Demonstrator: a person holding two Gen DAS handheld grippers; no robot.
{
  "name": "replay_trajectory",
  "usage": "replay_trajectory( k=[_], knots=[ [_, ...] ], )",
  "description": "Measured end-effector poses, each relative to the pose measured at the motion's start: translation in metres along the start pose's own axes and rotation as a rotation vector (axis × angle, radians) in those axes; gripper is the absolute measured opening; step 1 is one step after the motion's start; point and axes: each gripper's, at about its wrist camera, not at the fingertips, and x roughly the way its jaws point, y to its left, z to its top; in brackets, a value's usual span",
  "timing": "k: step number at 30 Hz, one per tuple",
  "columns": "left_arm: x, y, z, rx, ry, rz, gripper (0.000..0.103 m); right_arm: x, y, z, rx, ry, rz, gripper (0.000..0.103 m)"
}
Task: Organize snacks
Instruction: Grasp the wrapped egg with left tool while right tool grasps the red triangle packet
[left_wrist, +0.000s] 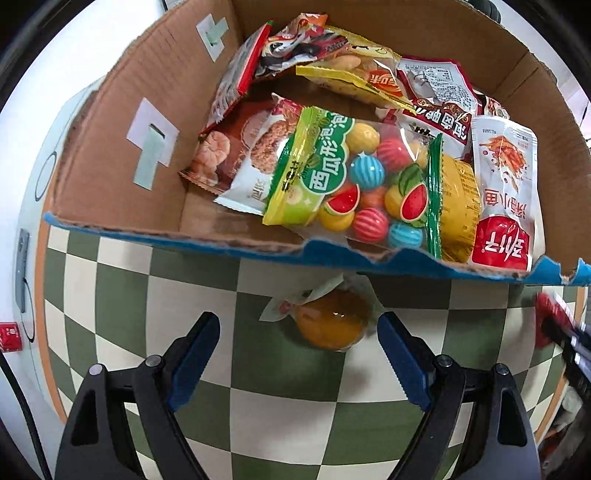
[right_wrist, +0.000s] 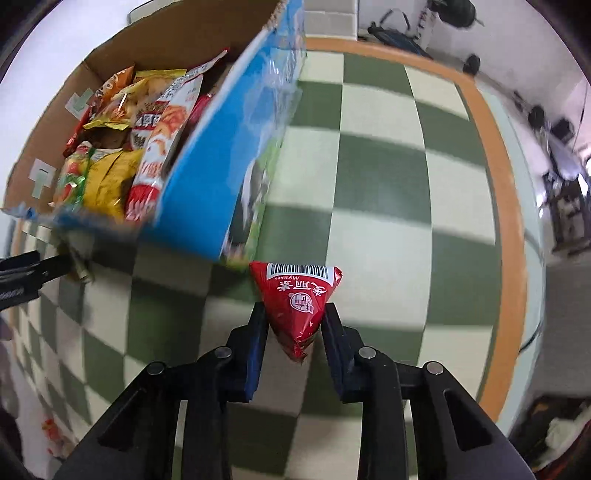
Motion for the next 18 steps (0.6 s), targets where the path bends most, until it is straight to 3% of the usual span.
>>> replay_trajectory(
  k=[7,8,9,11,18],
  knots=[
    [0.021,-0.001,0.006,0.012,0.029,-0.021,0.087,-0.002,0.000,-0.035,0.101,0.029,0.054,0.032],
    [0.025,0.001,0.007,0.010,0.027,-0.027,0.073,-0.003,0.002,-0.039,0.110,0.031,0.058,0.032],
    [0.026,-0.002,0.008,0.011,0.029,-0.037,0.051,-0.004,0.003,-0.043,0.120,0.030,0.060,0.032],
    [0.024,-0.003,0.008,0.013,0.026,-0.027,0.045,-0.004,0.005,-0.050,0.136,0.032,0.065,0.032],
    [0.015,-0.010,-0.013,0.027,0.041,-0.023,0.044,-0.020,0.013,-0.060,0.159,0.015,0.084,0.032]
  ],
)
